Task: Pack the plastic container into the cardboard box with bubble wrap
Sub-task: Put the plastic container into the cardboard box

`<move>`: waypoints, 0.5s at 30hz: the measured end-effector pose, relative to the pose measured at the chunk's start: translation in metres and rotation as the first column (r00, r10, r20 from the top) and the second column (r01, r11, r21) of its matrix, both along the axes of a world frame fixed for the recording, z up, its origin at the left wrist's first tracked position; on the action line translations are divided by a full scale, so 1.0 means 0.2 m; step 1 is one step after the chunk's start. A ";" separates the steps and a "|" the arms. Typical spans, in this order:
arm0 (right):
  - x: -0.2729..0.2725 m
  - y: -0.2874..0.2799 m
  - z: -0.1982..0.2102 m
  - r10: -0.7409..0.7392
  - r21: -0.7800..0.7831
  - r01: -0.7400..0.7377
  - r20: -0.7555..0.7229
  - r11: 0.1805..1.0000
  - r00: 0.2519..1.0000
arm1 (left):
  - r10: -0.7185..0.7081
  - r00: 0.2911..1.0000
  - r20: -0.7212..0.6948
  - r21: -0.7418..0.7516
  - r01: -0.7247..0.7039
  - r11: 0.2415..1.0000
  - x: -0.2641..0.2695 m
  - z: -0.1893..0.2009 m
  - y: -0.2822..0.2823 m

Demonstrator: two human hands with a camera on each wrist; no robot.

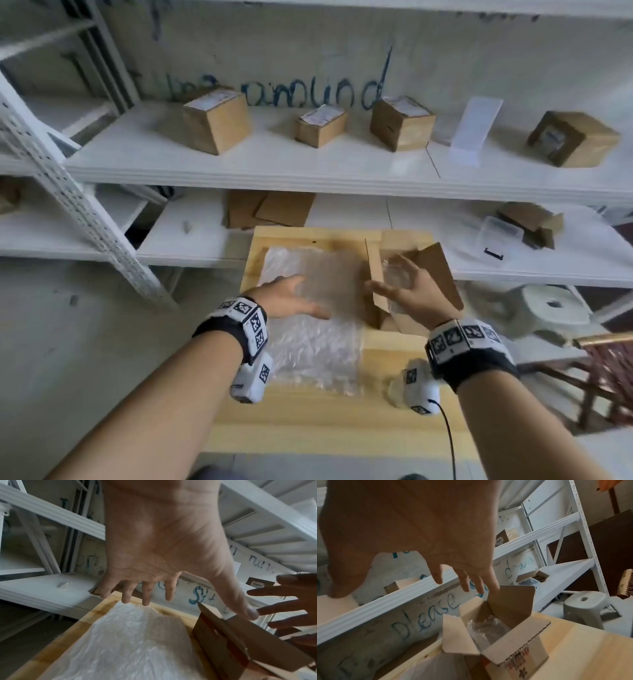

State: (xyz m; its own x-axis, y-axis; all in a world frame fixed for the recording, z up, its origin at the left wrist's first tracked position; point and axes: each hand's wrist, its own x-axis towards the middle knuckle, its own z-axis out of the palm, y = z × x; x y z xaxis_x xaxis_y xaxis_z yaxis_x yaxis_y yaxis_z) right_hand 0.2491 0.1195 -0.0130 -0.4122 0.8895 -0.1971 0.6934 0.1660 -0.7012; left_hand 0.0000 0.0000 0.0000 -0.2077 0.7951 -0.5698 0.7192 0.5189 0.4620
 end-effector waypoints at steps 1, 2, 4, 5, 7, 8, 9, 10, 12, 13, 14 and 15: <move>0.00 0.00 -0.04 0.025 0.001 -0.025 0.037 1.000 0.999 | -0.058 0.995 -0.079 -0.049 0.054 0.997 0.00 -0.05 -0.01; 0.01 0.01 -0.06 0.038 -0.011 -0.037 0.096 0.999 0.995 | -0.111 0.981 -0.160 -0.113 0.093 0.989 0.00 -0.09 -0.01; 0.03 0.04 -0.12 0.035 -0.073 -0.026 0.131 0.997 0.991 | -0.149 0.956 -0.253 -0.214 0.095 0.972 -0.01 -0.20 0.02; 0.03 0.05 -0.15 0.035 -0.078 -0.024 0.145 0.997 0.989 | -0.167 0.949 -0.269 -0.234 0.104 0.967 -0.01 -0.24 0.04; 0.06 0.05 -0.21 0.074 -0.058 -0.065 0.178 0.996 0.981 | -0.189 0.935 -0.299 -0.236 0.120 0.964 0.01 -0.30 0.08; 0.07 0.03 -0.22 0.091 -0.060 -0.082 0.165 0.995 0.982 | -0.181 0.935 -0.303 -0.231 0.112 0.966 0.02 -0.33 0.09; 0.09 0.00 -0.22 0.101 -0.056 -0.095 0.121 0.994 0.988 | -0.165 0.940 -0.297 -0.218 0.101 0.971 0.03 -0.35 0.10; 0.10 -0.02 -0.21 0.112 -0.043 -0.109 0.081 0.993 0.990 | -0.137 0.951 -0.278 -0.200 0.082 0.976 0.04 -0.39 0.09; 0.10 -0.08 -0.23 0.093 0.063 -0.095 0.033 0.994 0.995 | -0.099 0.971 -0.218 -0.148 0.068 0.987 0.09 -0.49 0.04; 0.10 -0.14 -0.24 0.072 0.125 -0.072 0.002 0.989 0.997 | -0.098 0.973 -0.208 -0.118 0.075 0.990 0.12 -0.55 0.00; 0.12 -0.19 -0.27 0.052 0.174 -0.046 -0.030 0.984 0.998 | -0.102 0.969 -0.226 -0.087 0.084 0.993 0.15 -0.60 -0.04; 0.15 -0.23 -0.31 0.044 0.208 -0.030 -0.061 0.978 0.997 | -0.105 0.963 -0.249 -0.055 0.094 0.994 0.17 -0.65 -0.09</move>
State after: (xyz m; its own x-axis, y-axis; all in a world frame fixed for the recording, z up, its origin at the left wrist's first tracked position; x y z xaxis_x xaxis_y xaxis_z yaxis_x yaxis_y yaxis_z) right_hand 0.2782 0.0727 -0.0756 -0.4512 0.8922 0.0182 0.6381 0.3368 -0.6924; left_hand 0.0332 -0.0184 -0.1291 -0.2699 0.7953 -0.5429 0.8582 0.4543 0.2388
